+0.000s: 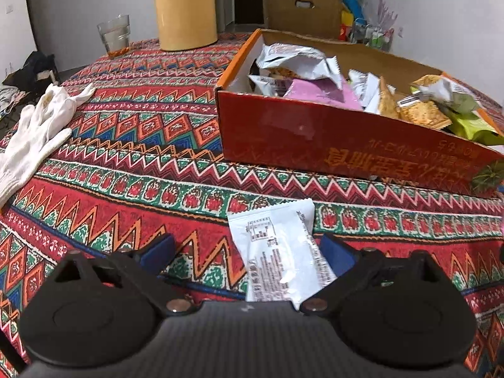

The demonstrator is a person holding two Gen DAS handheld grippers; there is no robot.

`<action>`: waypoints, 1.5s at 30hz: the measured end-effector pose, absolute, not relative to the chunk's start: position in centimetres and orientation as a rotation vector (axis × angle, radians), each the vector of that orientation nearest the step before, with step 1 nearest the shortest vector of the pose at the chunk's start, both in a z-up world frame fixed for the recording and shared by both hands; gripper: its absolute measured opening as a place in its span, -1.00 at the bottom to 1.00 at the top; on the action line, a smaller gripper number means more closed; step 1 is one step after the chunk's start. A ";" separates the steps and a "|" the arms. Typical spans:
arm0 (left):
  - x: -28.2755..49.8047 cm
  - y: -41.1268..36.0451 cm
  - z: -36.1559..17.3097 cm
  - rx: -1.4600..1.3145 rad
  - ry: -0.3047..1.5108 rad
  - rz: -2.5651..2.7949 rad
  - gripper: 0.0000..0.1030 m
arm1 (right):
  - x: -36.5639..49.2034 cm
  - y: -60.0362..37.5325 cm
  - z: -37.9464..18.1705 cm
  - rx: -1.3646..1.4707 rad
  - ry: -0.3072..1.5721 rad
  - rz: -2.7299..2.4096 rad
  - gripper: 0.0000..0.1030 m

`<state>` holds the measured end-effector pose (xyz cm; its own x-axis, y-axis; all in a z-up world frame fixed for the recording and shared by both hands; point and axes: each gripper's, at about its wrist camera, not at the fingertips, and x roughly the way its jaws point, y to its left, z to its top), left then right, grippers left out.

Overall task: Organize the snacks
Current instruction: 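Carry the pink and white packets over the box and lower them in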

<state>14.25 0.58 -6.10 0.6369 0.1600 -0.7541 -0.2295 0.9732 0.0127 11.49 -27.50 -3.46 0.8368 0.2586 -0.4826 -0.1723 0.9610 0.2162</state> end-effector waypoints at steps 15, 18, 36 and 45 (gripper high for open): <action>12.2 0.2 -4.5 -0.084 0.778 0.119 -0.18 | 10.7 -27.6 -3.2 0.170 0.522 0.236 0.18; 11.9 0.1 -3.6 -0.085 0.753 0.111 -0.17 | 10.6 -27.6 -2.9 0.165 0.511 0.232 0.18; 15.5 -2.6 3.7 -0.080 0.536 0.033 -0.17 | 15.8 -27.8 2.3 0.076 0.359 0.190 0.19; 19.9 -3.5 4.9 -0.089 0.505 0.025 -0.17 | 22.2 -27.2 3.8 0.049 0.359 0.198 0.19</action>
<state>19.86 -3.49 4.88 0.8749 0.0020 -0.4842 -0.0462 0.9958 -0.0792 22.25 -27.16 3.83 0.9170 0.2016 -0.3443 -0.1841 0.9794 0.0832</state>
